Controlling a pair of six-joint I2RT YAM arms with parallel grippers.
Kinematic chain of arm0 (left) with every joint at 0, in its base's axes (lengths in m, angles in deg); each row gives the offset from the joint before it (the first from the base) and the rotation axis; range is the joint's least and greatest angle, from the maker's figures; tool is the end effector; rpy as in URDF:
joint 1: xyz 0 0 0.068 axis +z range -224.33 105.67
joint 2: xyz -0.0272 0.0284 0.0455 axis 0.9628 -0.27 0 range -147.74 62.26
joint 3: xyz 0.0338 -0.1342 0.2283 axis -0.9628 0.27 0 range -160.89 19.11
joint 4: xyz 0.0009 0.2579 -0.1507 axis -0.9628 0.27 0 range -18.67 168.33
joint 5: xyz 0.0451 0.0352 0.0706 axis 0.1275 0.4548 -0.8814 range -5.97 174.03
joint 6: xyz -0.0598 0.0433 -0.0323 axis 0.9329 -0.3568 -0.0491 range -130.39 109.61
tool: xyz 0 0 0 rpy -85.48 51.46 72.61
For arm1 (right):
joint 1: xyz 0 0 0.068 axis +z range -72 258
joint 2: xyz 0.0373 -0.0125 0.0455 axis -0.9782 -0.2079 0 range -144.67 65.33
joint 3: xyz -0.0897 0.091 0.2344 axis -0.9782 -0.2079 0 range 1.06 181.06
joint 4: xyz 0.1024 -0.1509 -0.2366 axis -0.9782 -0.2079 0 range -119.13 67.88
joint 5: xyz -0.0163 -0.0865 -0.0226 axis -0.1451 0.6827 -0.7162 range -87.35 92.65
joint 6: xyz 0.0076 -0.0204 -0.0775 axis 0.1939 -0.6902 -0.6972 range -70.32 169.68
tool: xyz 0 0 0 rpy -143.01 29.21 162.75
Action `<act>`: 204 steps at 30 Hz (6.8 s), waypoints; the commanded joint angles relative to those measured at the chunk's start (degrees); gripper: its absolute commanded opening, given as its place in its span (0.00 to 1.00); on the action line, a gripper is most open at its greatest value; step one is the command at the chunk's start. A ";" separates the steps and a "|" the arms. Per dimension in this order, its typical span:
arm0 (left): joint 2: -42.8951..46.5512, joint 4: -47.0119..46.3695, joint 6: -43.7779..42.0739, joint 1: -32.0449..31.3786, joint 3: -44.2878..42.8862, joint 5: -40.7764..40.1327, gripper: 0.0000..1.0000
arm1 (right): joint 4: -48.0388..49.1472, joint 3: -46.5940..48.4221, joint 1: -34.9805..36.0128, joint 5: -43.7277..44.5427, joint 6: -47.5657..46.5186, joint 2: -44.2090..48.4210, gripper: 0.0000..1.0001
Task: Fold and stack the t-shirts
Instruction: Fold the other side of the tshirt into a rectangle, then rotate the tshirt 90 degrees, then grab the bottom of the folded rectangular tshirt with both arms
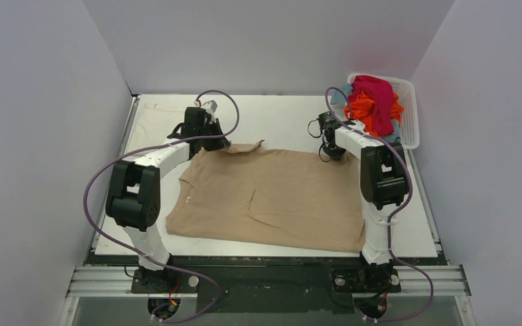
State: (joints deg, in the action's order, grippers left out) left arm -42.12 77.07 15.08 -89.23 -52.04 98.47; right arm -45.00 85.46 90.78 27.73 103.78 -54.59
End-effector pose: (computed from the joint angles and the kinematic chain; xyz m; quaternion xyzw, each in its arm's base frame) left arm 0.4446 -0.1363 0.1688 -0.0286 0.8965 -0.2539 0.3620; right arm 0.4813 0.0788 0.1040 0.3868 0.8579 -0.0278 0.3370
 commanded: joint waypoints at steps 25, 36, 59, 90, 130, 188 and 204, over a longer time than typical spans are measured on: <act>38.32 3.19 15.46 -1.65 28.80 -11.36 0.00 | 0.34 -30.95 14.91 10.49 -2.43 32.03 0.00; 52.26 12.49 19.49 -2.07 34.15 -13.91 0.00 | -4.88 -36.19 18.51 14.76 -1.12 42.73 0.00; 65.75 35.41 27.90 -2.11 40.80 -16.89 0.25 | -17.58 -44.72 22.23 14.98 10.46 49.02 0.37; 28.57 12.17 20.61 -4.30 33.54 -6.48 0.91 | 0.00 -31.54 8.68 -9.93 -8.08 30.12 0.93; -20.79 13.91 17.73 -8.85 -14.99 -8.48 0.94 | 10.25 -54.18 16.55 -33.62 -18.03 43.33 0.91; 46.41 6.52 38.46 -40.95 46.98 -11.06 0.79 | 5.51 -66.81 27.36 -24.59 5.78 73.20 0.66; 40.90 -1.09 39.82 -41.02 47.62 -9.04 0.00 | 13.02 -68.72 27.34 -32.12 7.82 70.60 0.00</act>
State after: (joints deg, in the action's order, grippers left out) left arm -3.74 79.43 53.96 -130.06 -3.13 88.85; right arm -31.97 17.11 118.14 -1.91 110.14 13.87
